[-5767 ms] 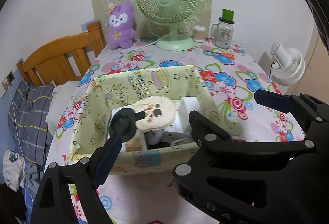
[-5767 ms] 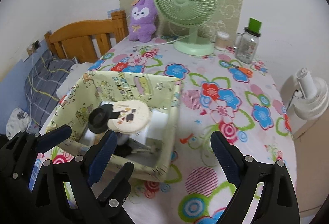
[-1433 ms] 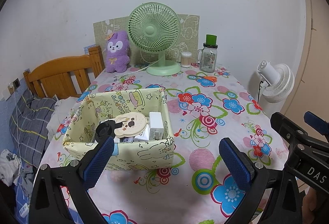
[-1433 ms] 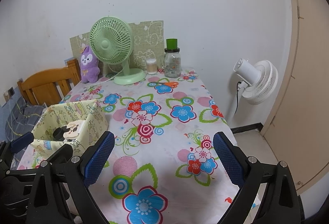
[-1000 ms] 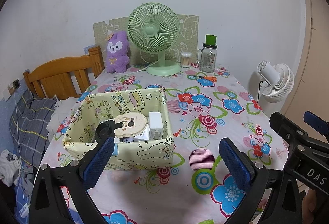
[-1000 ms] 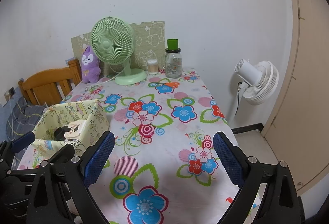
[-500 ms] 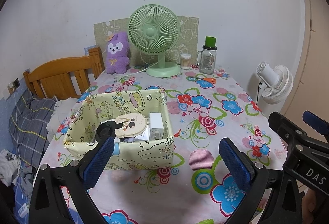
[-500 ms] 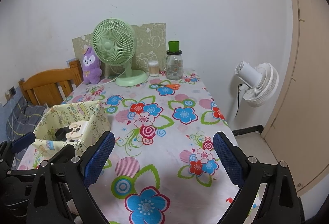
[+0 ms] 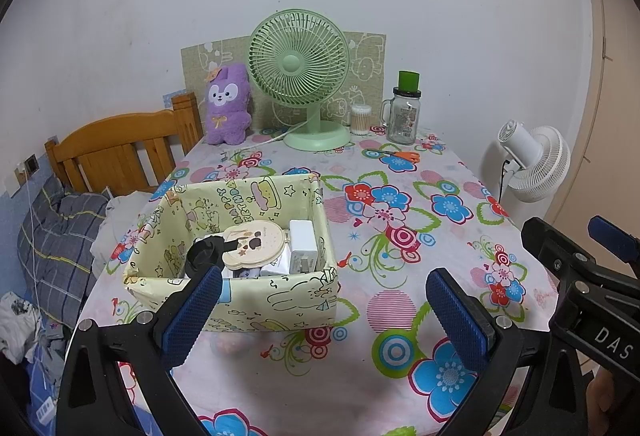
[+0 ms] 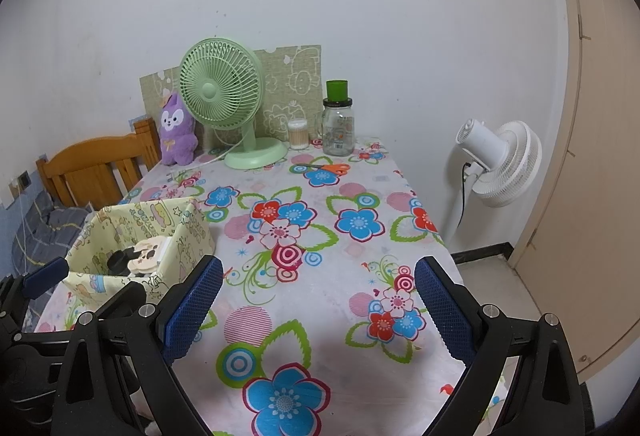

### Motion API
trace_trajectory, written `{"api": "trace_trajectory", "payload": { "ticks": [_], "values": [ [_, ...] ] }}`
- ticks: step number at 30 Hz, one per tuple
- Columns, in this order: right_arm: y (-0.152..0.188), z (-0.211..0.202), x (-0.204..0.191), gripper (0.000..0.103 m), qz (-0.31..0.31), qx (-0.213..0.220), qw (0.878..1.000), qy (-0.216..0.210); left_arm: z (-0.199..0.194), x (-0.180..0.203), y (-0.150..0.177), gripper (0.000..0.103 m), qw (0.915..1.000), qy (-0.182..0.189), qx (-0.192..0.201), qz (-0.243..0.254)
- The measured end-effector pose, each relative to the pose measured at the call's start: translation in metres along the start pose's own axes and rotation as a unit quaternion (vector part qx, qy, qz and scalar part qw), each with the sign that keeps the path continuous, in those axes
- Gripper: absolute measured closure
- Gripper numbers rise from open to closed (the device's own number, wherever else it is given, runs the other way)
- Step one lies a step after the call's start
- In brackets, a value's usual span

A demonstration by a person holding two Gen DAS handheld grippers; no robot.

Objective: Organize rigid objects

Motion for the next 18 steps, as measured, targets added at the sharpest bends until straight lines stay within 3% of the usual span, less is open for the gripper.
{"api": "trace_trajectory", "payload": {
  "ticks": [18],
  "values": [
    [-0.0001, -0.0005, 0.0005, 0.005, 0.001, 0.0, 1.0, 0.002, 0.0, 0.0003, 0.0012, 0.0, 1.0, 0.001, -0.001, 0.0]
  ]
}}
Point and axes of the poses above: each gripper's, at about its wrist camera, not at the fingertips, and z roughly the way its jaws point, x to its right, y to its underside, the point moved 6 cm from there along z, roughly the way its jaws point, and after that the axes turned 7 degrees about y, right-handed, at the moved point
